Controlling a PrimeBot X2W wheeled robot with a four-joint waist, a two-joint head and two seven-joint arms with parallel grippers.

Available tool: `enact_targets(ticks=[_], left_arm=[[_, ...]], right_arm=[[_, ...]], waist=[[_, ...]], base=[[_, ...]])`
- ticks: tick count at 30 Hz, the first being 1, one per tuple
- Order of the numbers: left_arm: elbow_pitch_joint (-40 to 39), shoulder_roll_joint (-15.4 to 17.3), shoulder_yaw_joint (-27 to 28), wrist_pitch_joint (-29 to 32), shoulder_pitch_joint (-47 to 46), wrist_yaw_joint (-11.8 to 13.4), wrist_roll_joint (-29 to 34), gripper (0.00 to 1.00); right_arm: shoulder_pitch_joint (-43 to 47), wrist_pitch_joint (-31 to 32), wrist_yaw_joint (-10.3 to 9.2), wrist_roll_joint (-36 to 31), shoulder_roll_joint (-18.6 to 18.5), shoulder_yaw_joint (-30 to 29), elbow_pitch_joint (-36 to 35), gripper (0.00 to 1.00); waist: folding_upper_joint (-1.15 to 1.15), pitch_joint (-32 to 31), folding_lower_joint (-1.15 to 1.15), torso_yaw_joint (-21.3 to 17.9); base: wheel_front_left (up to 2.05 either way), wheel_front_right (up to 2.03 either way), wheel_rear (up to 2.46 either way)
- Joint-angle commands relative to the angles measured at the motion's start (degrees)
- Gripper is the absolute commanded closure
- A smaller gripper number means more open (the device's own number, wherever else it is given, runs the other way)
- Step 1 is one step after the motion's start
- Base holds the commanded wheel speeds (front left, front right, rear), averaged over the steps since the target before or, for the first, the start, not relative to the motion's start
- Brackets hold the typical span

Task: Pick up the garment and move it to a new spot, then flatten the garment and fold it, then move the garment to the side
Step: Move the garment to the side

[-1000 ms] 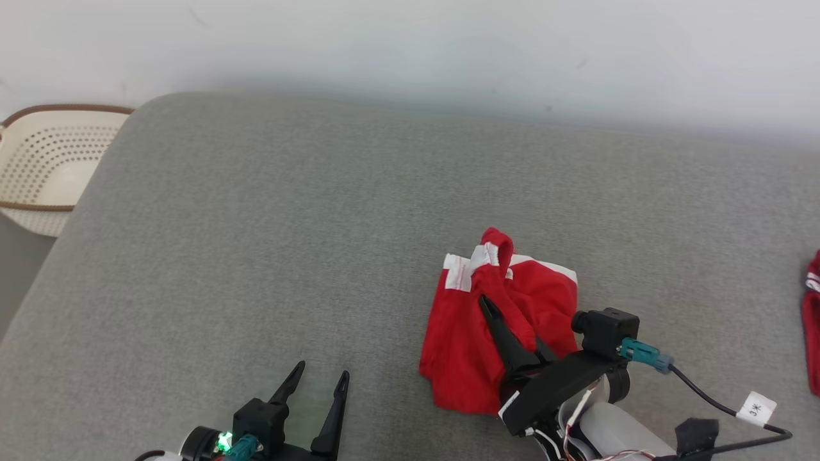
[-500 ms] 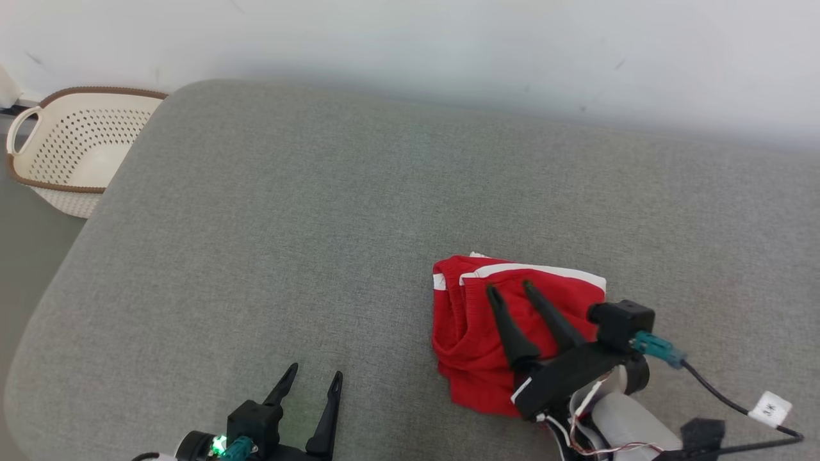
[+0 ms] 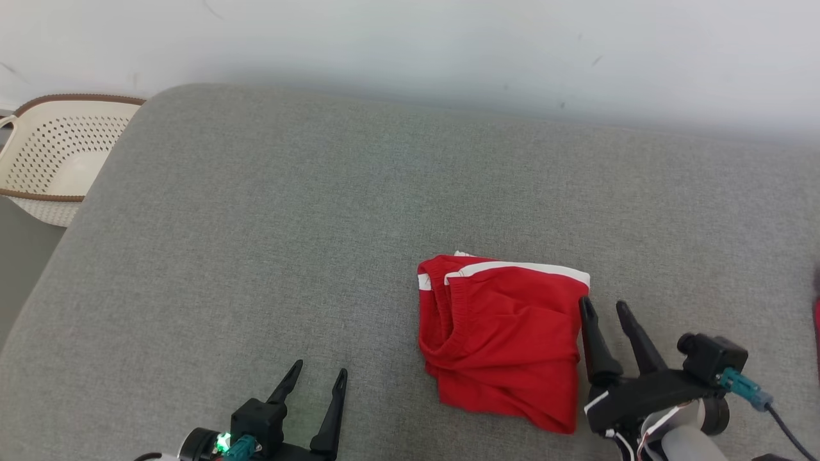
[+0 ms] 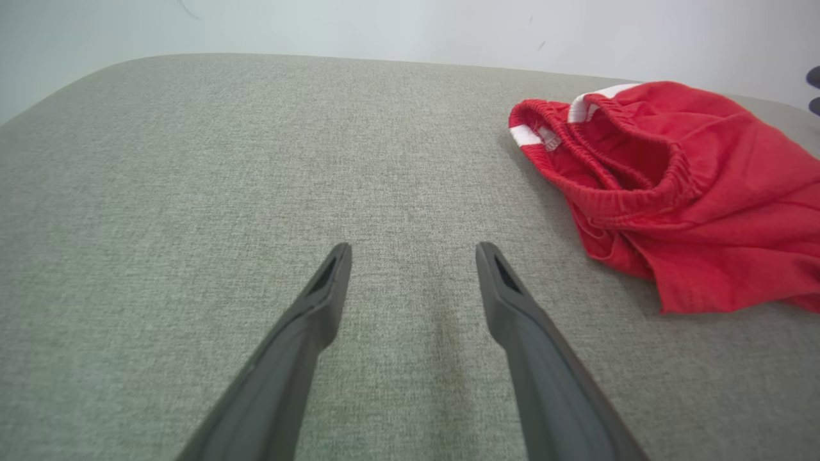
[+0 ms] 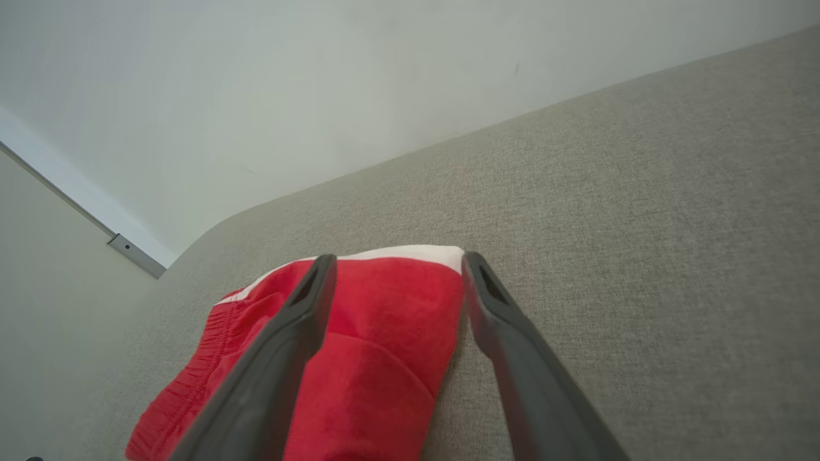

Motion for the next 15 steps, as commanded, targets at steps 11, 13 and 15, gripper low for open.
enact_targets(ticks=[11,13,15], left_arm=[[0.1,0.1,-0.1,0.0,0.2,0.1,-0.7,0.0],[0.1,0.1,0.0,0.0,0.4,0.2,-0.7,0.0],[0.0,0.1,0.2,0.0,0.6,0.3,-0.6,0.0]], right_arm=[[2.2,0.0,0.0,-0.2,1.3,1.6,1.7,0.0],[2.9,0.0,0.0,0.0,1.1,1.9,1.8,0.0],[3.1,0.0,0.0,0.4,1.0,1.7,2.2,0.0]], waist=[[-0.01,0.3,0.0,1.5],[-0.01,0.3,0.0,1.6],[-0.01,0.2,0.0,1.5]], base=[[0.0,0.0,0.0],[0.0,0.0,0.0],[0.0,0.0,0.0]])
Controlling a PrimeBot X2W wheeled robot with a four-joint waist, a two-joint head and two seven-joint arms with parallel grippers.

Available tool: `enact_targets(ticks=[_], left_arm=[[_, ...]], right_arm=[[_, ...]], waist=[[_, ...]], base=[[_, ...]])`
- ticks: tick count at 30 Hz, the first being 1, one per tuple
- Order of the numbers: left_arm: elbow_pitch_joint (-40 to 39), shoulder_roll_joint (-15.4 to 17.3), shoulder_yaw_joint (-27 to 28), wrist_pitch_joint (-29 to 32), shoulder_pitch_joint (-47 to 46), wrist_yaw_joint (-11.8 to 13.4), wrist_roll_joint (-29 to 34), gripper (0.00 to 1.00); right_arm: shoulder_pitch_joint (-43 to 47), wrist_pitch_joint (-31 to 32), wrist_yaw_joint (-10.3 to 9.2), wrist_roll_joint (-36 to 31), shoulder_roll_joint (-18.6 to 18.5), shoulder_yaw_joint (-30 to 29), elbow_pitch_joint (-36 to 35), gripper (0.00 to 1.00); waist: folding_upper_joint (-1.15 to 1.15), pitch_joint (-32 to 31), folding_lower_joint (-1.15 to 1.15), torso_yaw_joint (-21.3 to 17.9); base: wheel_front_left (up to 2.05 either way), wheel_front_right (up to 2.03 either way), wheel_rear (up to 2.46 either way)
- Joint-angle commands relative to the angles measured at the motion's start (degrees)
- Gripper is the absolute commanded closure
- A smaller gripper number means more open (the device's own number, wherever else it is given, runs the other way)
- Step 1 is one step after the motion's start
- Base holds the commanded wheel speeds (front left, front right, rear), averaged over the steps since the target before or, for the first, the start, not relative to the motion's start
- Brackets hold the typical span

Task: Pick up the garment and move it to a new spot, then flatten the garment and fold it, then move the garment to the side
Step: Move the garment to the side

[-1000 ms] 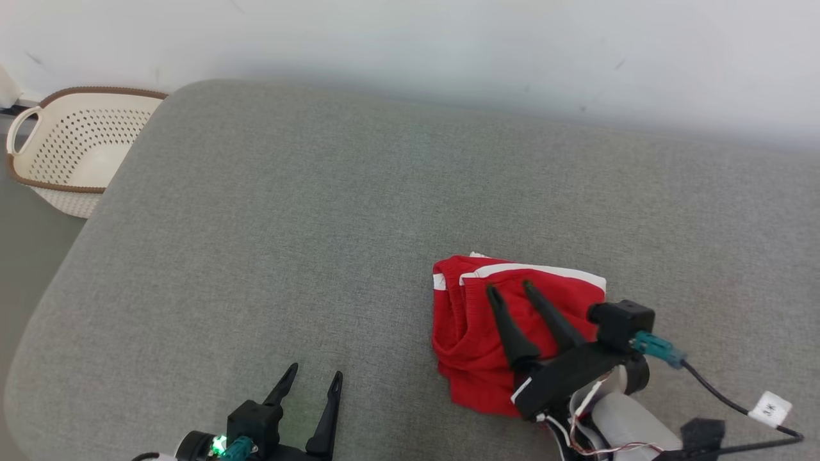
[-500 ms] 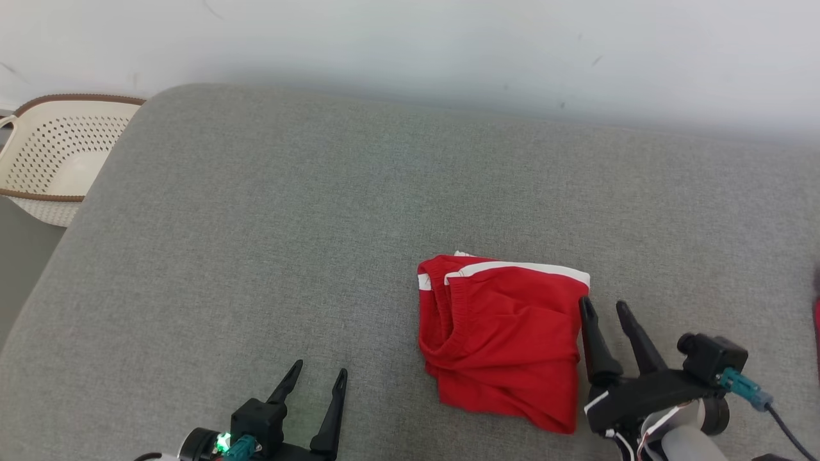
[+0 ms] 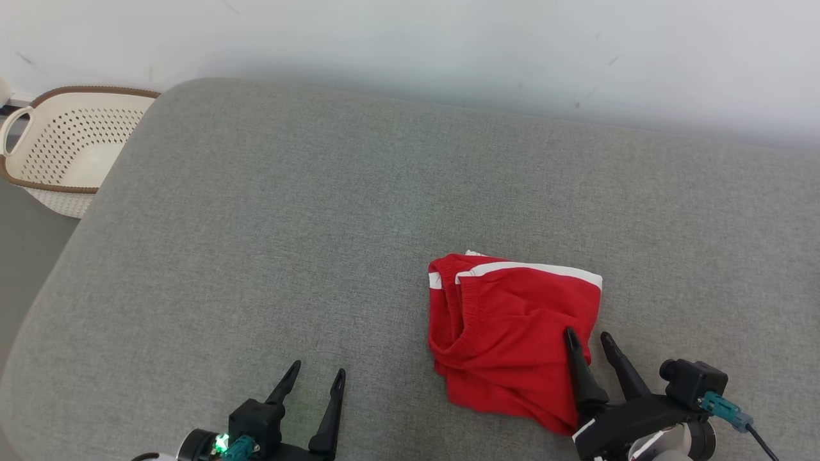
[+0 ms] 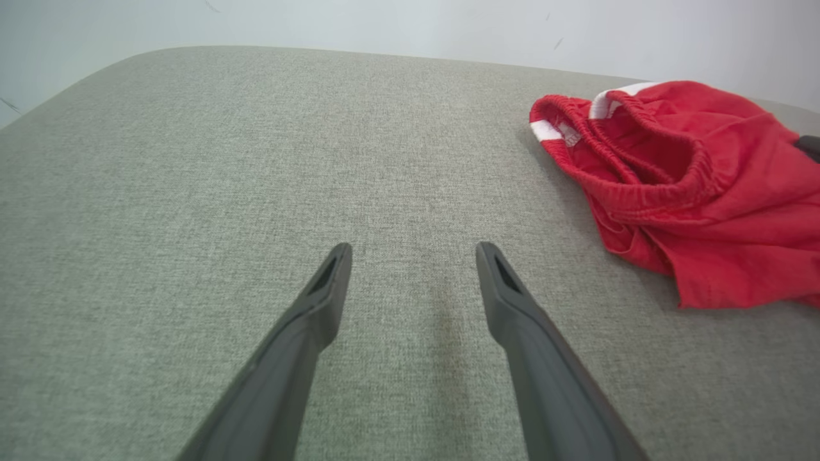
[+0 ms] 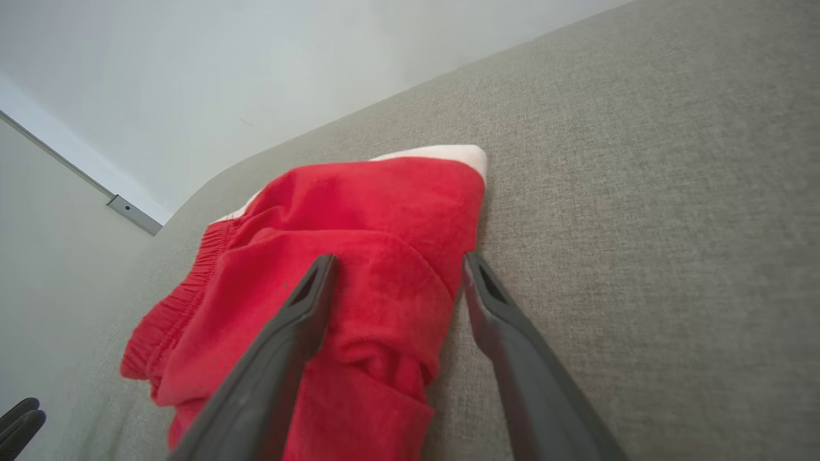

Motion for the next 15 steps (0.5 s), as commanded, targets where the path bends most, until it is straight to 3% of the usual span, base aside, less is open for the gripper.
enact_targets(ticks=[1,15], left_arm=[[-0.1,0.1,0.2,0.0,0.7,0.2,-0.2,0.0],[-0.1,0.1,0.0,0.0,0.4,0.4,-0.2,0.0]], right_arm=[[0.3,0.0,0.01,0.3,-0.2,0.0,-0.1,0.0],[1.6,0.0,0.0,0.7,0.4,1.0,0.8,0.0]], waist=[[-0.01,0.0,0.0,-0.1],[-0.01,0.1,0.0,-0.4]], base=[[0.0,0.0,0.0],[0.0,0.0,0.0]])
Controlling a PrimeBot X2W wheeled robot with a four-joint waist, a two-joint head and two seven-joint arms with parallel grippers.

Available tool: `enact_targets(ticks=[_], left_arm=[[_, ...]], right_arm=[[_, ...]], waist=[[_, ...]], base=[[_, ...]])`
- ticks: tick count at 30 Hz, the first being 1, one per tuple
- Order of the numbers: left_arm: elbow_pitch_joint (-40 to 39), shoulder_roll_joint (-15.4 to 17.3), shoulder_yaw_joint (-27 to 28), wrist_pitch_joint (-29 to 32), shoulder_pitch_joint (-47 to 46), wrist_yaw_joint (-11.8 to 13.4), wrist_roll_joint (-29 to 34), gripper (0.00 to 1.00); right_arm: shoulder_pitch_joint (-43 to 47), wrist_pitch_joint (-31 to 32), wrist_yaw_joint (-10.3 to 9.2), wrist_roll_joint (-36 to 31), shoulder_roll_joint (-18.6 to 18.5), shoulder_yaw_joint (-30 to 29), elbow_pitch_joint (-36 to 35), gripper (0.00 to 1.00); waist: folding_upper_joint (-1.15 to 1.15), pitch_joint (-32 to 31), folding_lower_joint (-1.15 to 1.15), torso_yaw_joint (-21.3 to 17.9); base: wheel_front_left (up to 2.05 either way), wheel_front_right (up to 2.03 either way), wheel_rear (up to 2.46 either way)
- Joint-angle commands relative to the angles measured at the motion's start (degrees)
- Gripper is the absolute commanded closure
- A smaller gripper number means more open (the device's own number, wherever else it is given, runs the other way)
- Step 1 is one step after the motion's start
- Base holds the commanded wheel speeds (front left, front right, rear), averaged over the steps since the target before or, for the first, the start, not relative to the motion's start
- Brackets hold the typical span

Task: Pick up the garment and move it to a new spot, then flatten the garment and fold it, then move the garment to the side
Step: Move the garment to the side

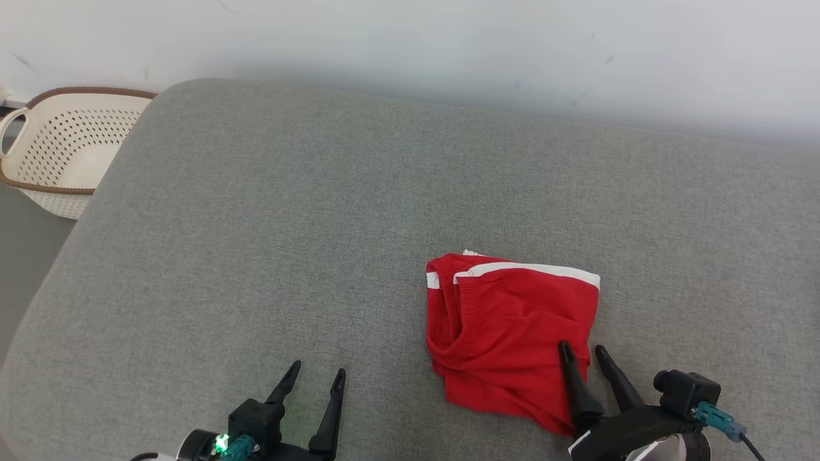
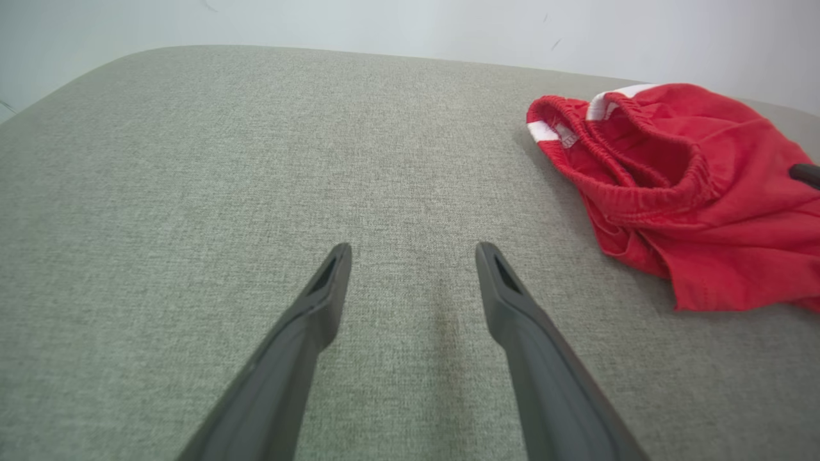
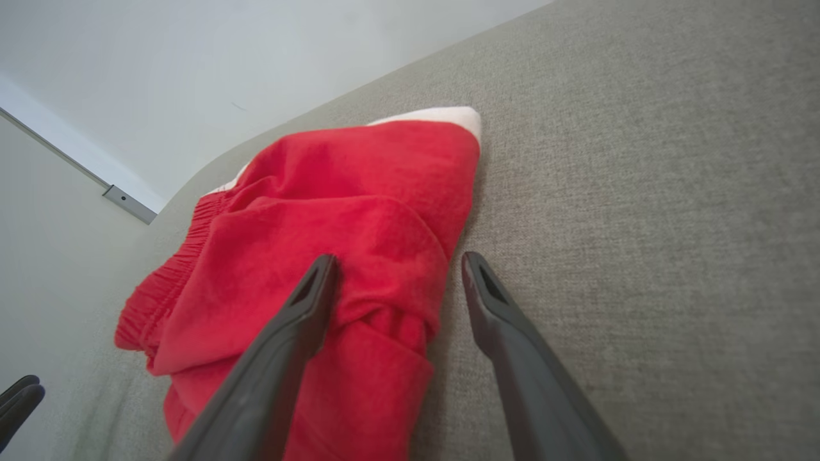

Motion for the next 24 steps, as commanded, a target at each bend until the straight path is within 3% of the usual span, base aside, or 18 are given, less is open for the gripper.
enact_targets(ticks=[1,10,11,12,14,24], left_arm=[[0.1,0.1,0.1,0.0,0.4,0.3,0.3,0.0],[0.5,0.1,-0.3,0.0,-0.6,-0.2,0.3,0.0],[0.6,0.1,-0.4,0.0,-0.6,-0.2,0.3,0.0],[0.6,0.1,-0.4,0.0,-0.5,-0.2,0.3,0.0],[0.6,0.1,-0.3,0.0,-0.3,-0.3,0.3,0.0],[0.3,0.1,0.8,0.0,1.8,-0.3,0.3,0.0]], right_arm=[[0.2,0.0,-0.01,0.4,0.1,0.0,0.4,0.0],[-3.6,0.0,0.0,2.3,1.8,2.0,6.6,0.0],[-3.8,0.0,0.01,2.5,1.9,2.7,6.9,0.07],[-4.2,0.0,0.01,2.5,1.9,3.3,7.1,0.6],[-4.5,0.0,0.0,2.6,1.7,3.8,6.9,1.0],[-3.1,0.0,0.0,-3.2,-0.6,-0.1,2.2,1.0]], waist=[[0.0,0.1,0.0,-0.1],[0.0,0.3,0.0,0.6],[0.0,0.2,0.0,0.7],[0.0,0.0,0.0,0.9],[0.0,-0.3,0.0,1.0],[0.0,-2.8,0.0,-0.4]], base=[[0.0,0.0,0.0],[0.0,0.0,0.0],[0.0,0.0,0.0],[0.0,0.0,0.0],[0.0,0.0,0.0],[0.0,0.0,0.0]])
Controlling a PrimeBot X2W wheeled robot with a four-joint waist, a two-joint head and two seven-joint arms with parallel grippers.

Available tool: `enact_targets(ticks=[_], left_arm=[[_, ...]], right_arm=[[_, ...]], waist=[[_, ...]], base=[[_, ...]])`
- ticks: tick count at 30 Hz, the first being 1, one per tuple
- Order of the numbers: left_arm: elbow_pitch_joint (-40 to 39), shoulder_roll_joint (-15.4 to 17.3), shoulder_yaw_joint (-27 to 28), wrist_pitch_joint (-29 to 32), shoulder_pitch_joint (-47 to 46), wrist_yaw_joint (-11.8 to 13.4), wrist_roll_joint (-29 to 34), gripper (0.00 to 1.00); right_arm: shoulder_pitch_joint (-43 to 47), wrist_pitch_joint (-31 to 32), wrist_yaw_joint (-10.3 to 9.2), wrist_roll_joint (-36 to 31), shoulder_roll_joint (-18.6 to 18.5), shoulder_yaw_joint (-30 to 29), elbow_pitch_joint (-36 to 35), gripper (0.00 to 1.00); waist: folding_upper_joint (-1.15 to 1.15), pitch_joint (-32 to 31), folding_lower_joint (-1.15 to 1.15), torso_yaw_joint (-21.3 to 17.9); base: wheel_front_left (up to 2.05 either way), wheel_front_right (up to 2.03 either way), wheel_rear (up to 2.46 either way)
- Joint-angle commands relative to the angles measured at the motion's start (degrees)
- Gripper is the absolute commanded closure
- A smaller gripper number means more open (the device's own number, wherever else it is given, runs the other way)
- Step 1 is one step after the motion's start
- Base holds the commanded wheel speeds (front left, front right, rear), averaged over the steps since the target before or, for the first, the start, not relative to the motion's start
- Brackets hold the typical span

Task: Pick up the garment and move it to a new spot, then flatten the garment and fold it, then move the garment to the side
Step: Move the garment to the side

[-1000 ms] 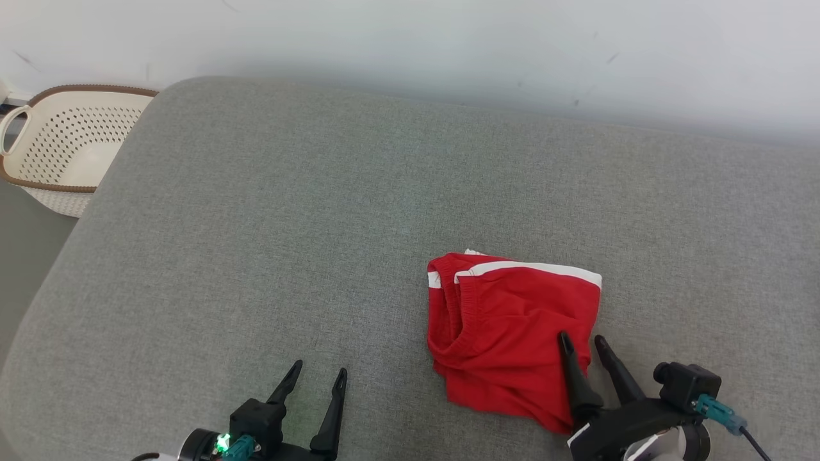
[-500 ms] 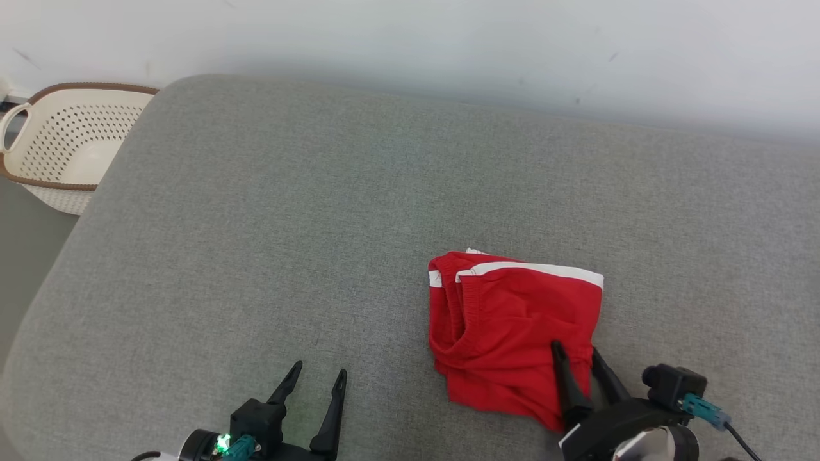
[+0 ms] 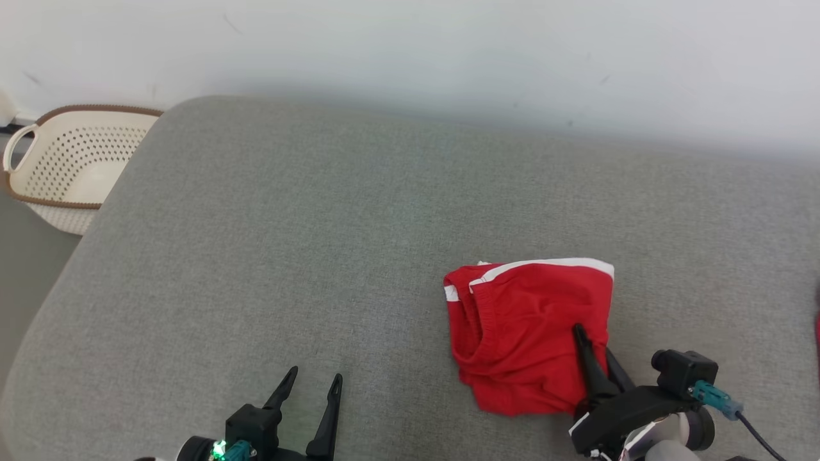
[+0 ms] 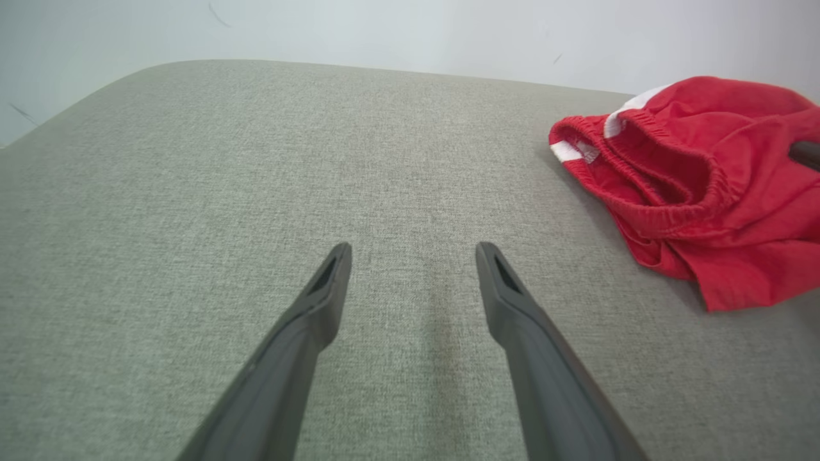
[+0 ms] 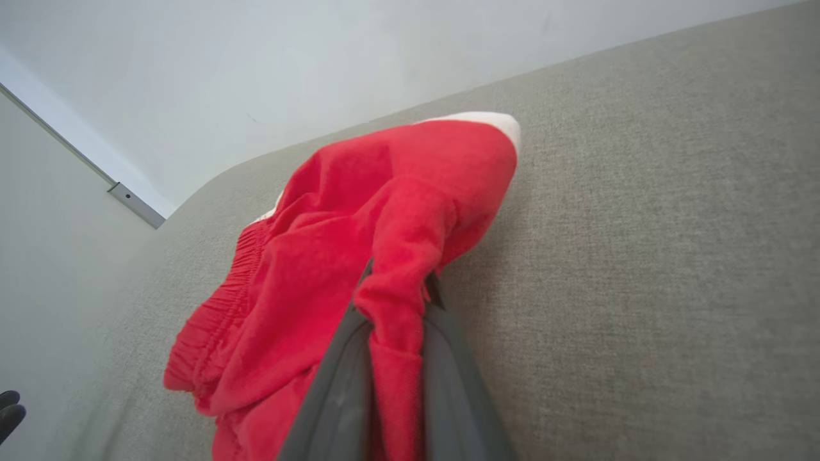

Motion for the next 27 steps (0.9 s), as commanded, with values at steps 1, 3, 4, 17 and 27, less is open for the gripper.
enact_targets(ticks=[1,3,4,17,27], left_arm=[[-0.1,0.1,0.2,0.0,1.2,-0.2,0.2,0.0],[-0.5,0.1,0.2,0.0,1.2,-0.2,0.1,0.0],[-0.7,0.1,0.2,0.0,1.3,-0.1,0.1,0.0],[-3.9,0.1,1.3,0.0,3.8,0.2,1.3,0.0],[-5.8,0.1,3.1,0.0,4.2,0.5,2.7,0.0]], right_arm=[[0.5,0.0,0.01,-0.9,-0.5,-0.3,-0.5,1.0],[0.8,0.0,0.01,-2.0,-0.7,-0.6,-0.9,1.0],[1.0,0.0,0.01,-2.3,-0.8,-0.9,-1.1,1.0],[2.3,0.0,0.01,-2.8,0.2,-1.8,0.3,1.0],[2.3,0.0,0.01,-2.4,0.2,-1.5,1.1,1.0]], waist=[[0.0,-0.8,0.0,-0.8],[0.0,-1.3,0.0,-1.5],[0.0,-1.6,0.0,-1.7],[0.0,-4.4,0.0,-9.4],[0.0,-3.9,0.0,-19.2]], base=[[0.0,0.0,0.0],[0.0,0.0,0.0],[0.0,0.0,0.0],[0.0,0.0,0.0],[0.0,0.0,0.0]])
